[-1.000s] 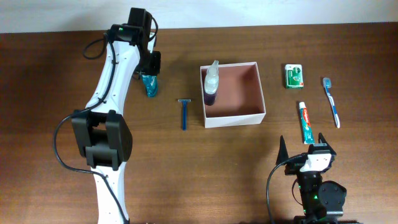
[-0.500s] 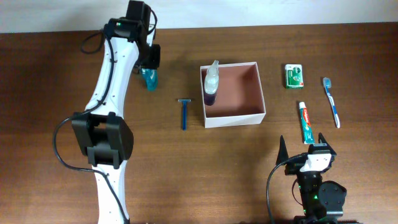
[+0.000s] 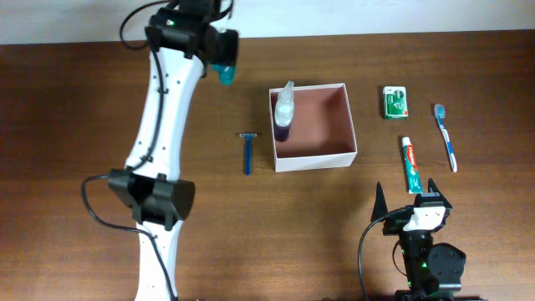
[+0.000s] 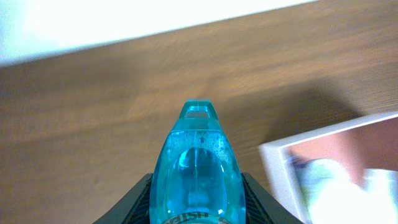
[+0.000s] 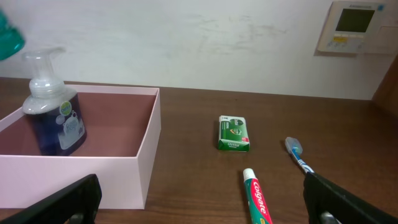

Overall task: Pack container
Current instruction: 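Lift the Listerine bottle and carry it over the pink box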

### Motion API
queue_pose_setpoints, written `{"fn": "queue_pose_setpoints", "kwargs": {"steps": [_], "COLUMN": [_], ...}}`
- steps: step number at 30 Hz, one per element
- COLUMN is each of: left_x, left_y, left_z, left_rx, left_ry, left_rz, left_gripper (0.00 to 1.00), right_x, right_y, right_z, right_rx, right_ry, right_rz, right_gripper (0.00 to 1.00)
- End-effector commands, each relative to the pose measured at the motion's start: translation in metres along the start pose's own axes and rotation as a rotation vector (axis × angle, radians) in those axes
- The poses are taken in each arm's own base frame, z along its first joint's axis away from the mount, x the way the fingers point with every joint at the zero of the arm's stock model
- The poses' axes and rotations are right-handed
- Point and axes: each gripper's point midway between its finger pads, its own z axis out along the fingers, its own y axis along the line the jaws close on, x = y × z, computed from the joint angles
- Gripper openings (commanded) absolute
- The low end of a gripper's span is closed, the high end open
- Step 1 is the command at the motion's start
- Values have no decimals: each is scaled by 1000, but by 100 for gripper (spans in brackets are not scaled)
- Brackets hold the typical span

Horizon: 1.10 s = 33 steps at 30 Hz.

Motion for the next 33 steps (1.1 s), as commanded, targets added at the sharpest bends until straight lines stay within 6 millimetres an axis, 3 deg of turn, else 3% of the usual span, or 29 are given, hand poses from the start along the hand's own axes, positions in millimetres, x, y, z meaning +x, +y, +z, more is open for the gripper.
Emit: {"fn": "queue_pose_setpoints", "kwargs": {"steps": [1,11,25,33], "left_x": [-26,-46,-39,-29], "left_y": [-29,-103,-188,-209], "left_z": [-36,-84,-114,-113], "left_rx": [55,161,286,307], "left_ry": [-120,-267,-339,-321], "left_rz": [29,117,217,246], "left_gripper": [25,25,25,25], "right_x": [1,1,1,1], "right_y": [3,3,3,3], "right_z": [0,0,0,0], "right_rx": [-14,-14,-14,-14], "right_ry": [-2,-2,-2,-2], "right_rz": [-3,-3,-3,-3], "right_gripper": [99,99,99,99]}}
